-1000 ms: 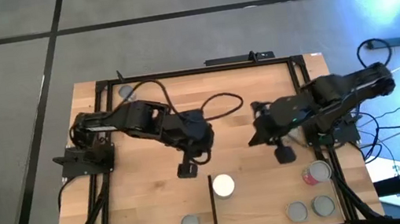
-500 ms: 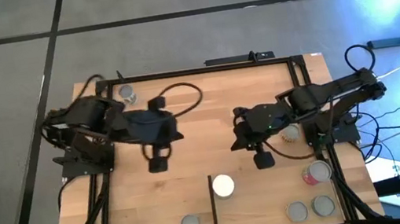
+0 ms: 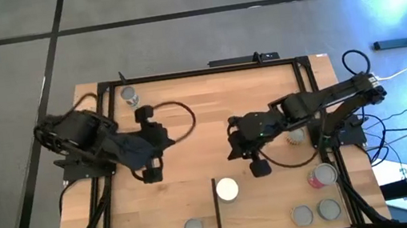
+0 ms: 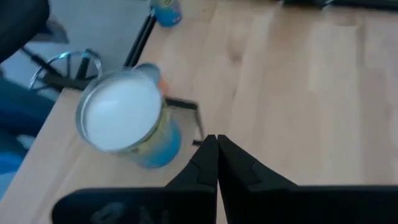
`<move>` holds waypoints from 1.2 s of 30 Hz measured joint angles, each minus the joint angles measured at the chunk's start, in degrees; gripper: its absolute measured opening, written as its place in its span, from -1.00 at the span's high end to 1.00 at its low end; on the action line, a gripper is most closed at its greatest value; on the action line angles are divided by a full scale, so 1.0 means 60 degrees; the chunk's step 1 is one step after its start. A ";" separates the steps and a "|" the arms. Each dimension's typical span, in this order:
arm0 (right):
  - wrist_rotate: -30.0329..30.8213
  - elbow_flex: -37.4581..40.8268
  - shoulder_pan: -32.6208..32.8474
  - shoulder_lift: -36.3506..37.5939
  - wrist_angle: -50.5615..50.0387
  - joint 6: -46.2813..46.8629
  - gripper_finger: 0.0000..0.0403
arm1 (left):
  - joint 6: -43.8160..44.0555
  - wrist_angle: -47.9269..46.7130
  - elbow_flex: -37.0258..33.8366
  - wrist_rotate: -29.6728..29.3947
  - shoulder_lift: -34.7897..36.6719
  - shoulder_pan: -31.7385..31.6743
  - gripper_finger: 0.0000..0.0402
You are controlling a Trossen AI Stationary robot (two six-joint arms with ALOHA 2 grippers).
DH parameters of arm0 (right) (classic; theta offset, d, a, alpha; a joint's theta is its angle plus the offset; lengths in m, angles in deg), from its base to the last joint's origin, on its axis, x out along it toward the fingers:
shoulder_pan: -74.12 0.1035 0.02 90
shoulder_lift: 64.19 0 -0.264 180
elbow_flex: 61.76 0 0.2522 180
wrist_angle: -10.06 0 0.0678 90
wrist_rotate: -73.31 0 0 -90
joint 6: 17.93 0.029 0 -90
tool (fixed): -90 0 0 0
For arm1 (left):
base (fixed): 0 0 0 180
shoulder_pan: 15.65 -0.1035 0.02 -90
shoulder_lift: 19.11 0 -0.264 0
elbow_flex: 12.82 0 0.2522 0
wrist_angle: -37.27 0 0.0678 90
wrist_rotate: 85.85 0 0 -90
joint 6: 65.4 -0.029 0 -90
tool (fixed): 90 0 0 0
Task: Pick and place cans onto a shelf
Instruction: Put the top canned cherries on the shelf
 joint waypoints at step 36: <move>-0.2021 0.0004 -0.0007 -0.1510 0.0156 -0.1631 0.98 | 0.0469 0.3020 -0.3459 0.3171 0.1037 0.0178 1.00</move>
